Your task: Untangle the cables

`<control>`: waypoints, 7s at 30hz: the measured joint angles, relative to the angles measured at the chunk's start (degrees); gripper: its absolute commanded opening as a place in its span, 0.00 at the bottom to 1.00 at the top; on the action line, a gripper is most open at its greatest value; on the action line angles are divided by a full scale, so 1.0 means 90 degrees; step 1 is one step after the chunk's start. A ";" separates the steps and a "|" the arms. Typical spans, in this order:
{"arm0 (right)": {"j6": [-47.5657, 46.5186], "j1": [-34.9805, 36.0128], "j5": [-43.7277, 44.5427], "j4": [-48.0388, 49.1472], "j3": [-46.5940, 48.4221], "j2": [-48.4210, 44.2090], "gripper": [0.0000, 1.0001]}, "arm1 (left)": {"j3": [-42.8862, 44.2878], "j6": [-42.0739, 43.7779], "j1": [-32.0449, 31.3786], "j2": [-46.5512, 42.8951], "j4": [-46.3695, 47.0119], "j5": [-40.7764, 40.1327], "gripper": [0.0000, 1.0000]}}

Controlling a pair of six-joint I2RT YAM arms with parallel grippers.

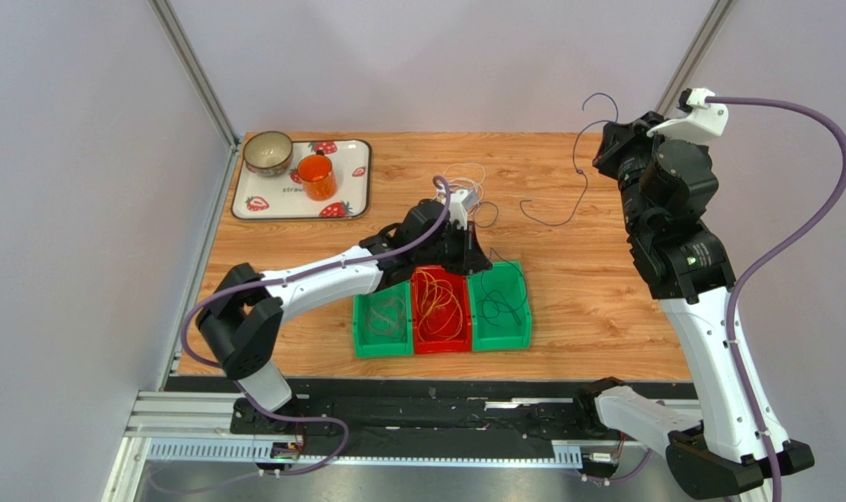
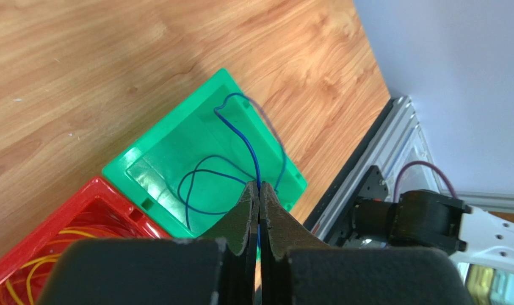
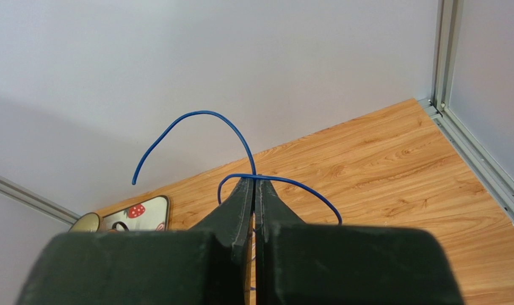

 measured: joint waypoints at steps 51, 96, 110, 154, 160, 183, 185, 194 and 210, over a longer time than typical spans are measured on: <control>0.0391 0.0000 -0.1030 -0.0185 -0.0486 0.0022 0.00 | 0.1496 0.0464 -0.0355 0.0682 -0.2514 -0.0690 0.60; 0.0576 0.1030 -0.3121 -0.1804 -0.2378 0.0015 0.00 | 0.0481 0.3113 0.1707 -0.3497 -0.5634 -0.3886 0.65; 0.0634 0.1270 -0.3121 -0.1598 -0.2953 0.1491 0.00 | 0.0333 0.3121 0.2011 -0.3475 -0.5467 -0.3623 0.64; 0.0663 0.1598 -0.2975 -0.2888 -0.2856 0.1914 0.39 | 0.0287 0.3133 0.2446 -0.3288 -0.5418 -0.3002 0.61; 0.0527 0.1598 -0.2849 -0.3368 -0.2334 0.1443 0.39 | 0.0287 0.3130 0.2446 -0.3439 -0.5418 -0.3004 0.61; 0.0197 0.1596 -0.1999 -0.2480 0.0022 0.2351 0.42 | 0.0274 0.3133 0.2446 -0.3818 -0.5399 -0.2871 0.61; 0.0138 0.1564 -0.1994 -0.2514 0.0568 0.2849 0.42 | 0.0221 0.3135 0.2446 -0.3951 -0.5345 -0.2873 0.61; 0.0097 0.1328 -0.1991 -0.2560 0.2324 0.5129 0.42 | 0.0170 0.3135 0.2446 -0.4209 -0.5209 -0.2861 0.61; 0.0073 0.0376 -0.1545 -0.2926 0.3514 0.6686 0.43 | 0.0107 0.3138 0.2446 -0.4330 -0.5129 -0.2788 0.60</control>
